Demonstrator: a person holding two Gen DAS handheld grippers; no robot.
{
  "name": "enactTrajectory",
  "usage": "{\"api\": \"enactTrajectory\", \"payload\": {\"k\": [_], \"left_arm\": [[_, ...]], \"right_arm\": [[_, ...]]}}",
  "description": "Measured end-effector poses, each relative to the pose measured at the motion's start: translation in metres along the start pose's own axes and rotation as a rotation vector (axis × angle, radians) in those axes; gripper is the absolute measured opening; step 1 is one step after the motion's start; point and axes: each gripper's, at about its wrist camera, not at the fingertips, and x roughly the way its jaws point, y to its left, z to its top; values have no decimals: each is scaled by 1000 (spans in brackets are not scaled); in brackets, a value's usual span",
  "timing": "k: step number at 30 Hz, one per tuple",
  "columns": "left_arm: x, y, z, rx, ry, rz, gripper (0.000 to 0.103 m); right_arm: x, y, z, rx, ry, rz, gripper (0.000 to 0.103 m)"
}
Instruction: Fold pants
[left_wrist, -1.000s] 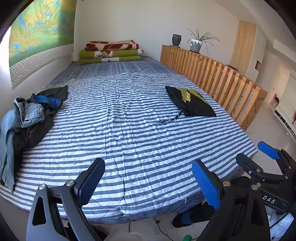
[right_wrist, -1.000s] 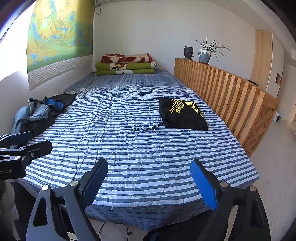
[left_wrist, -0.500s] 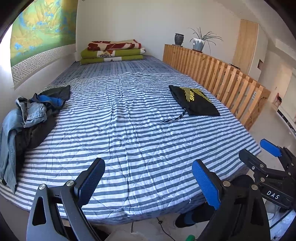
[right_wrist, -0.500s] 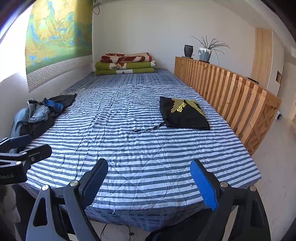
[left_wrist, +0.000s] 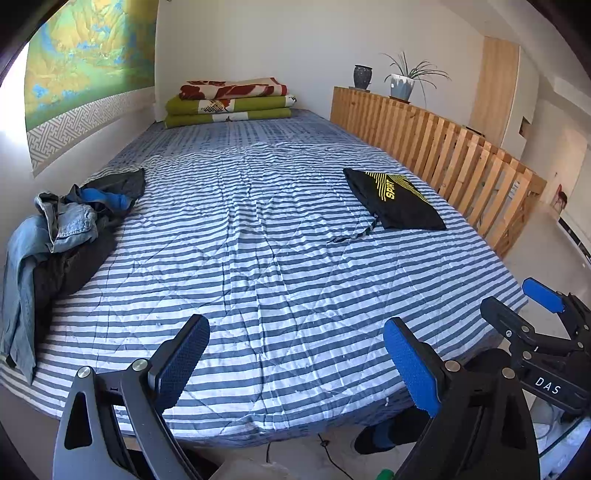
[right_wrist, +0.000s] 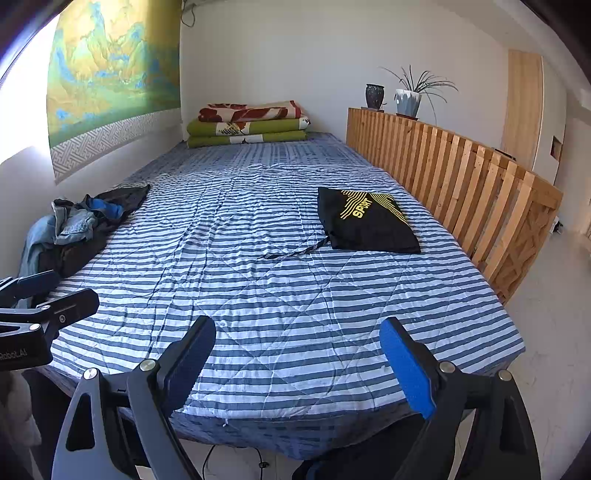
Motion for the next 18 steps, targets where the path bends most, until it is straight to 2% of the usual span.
{"api": "enactTrajectory", "payload": {"k": [18], "left_arm": [[5, 7, -2, -15, 4, -2, 97]], "right_arm": [[7, 1, 2, -1, 7, -2, 88]]}}
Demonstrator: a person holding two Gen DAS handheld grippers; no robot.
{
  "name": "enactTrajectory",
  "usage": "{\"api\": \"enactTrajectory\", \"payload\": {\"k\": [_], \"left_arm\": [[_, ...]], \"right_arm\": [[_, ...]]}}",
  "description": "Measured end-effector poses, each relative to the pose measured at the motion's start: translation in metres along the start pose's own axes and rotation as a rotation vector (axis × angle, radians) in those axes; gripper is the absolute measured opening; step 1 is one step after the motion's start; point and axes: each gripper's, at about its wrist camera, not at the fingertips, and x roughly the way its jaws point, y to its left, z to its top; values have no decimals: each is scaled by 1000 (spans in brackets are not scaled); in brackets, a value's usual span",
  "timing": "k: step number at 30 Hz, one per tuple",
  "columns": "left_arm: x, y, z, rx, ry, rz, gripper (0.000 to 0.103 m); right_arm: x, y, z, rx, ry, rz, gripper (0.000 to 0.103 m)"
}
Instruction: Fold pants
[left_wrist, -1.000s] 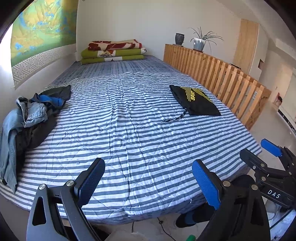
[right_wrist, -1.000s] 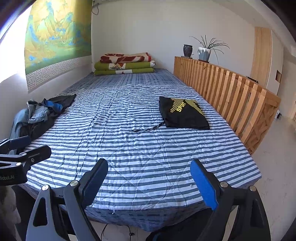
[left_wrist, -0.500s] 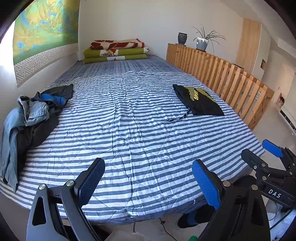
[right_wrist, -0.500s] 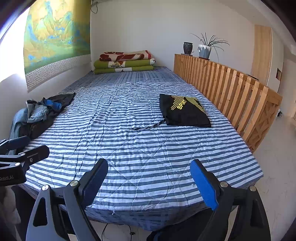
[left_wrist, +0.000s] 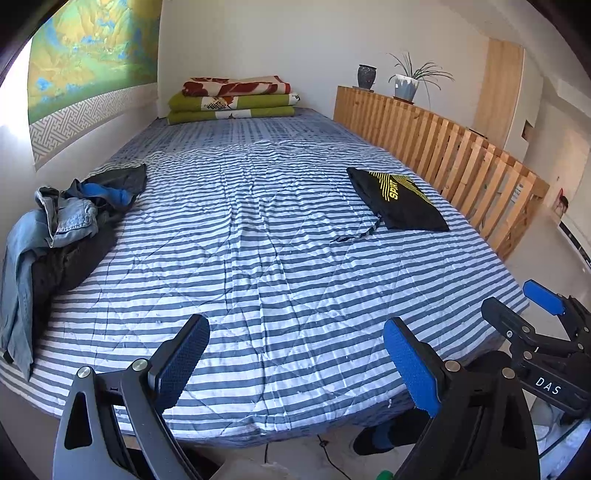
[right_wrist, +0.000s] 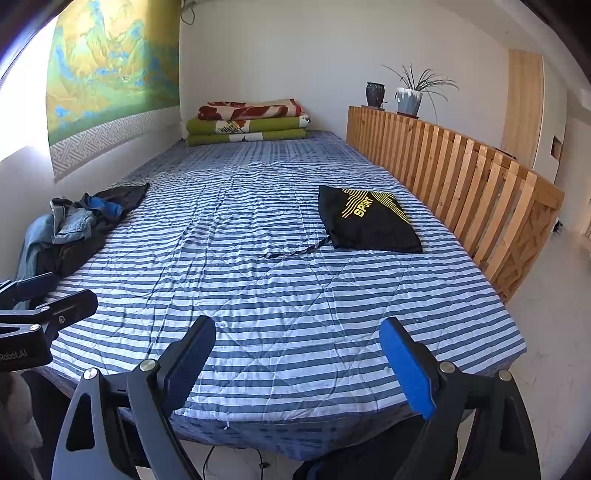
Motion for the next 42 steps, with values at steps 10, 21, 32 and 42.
{"api": "enactTrajectory", "payload": {"k": [10, 21, 32, 42], "left_arm": [[4, -3, -1, 5, 8, -7, 97], [6, -4, -2, 2, 13, -8, 97], [8, -3, -2, 2, 16, -8, 97], [12, -1, -3, -3, 18, -6, 97]], "right_arm": [[1, 1, 0, 4, 4, 1, 88], [3, 1, -1, 11, 12, 2, 88], [5, 3, -2, 12, 17, 2, 88], [9, 6, -3, 12, 24, 4, 88]]}}
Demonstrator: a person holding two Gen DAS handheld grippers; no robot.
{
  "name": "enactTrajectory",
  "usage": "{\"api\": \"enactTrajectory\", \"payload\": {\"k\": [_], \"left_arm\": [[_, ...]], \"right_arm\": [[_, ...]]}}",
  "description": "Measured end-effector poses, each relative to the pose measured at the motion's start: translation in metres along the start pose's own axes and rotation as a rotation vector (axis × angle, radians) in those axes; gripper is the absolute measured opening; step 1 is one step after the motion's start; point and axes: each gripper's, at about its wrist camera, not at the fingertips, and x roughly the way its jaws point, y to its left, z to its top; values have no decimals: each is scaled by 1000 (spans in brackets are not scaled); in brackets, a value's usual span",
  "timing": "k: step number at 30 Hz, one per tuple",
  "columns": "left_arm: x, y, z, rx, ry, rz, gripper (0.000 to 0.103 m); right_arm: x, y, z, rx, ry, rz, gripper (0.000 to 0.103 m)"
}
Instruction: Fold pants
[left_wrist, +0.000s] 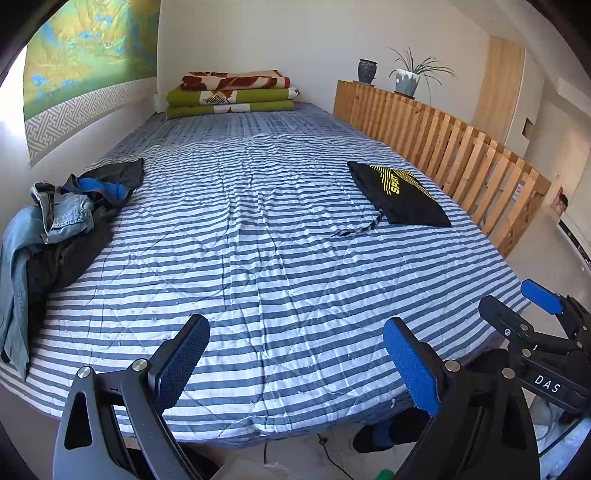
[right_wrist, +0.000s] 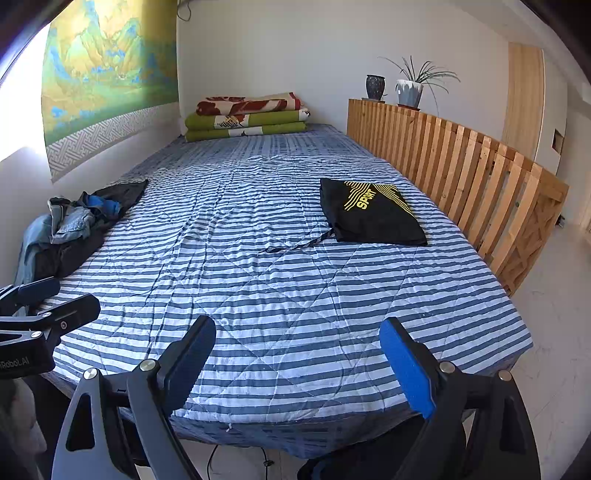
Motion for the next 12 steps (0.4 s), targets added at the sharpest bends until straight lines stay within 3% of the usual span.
{"api": "enactTrajectory", "payload": {"k": [12], "left_arm": [[8, 8, 1, -17, 11, 12, 97]], "right_arm": [[10, 2, 0, -4, 15, 10, 88]]}}
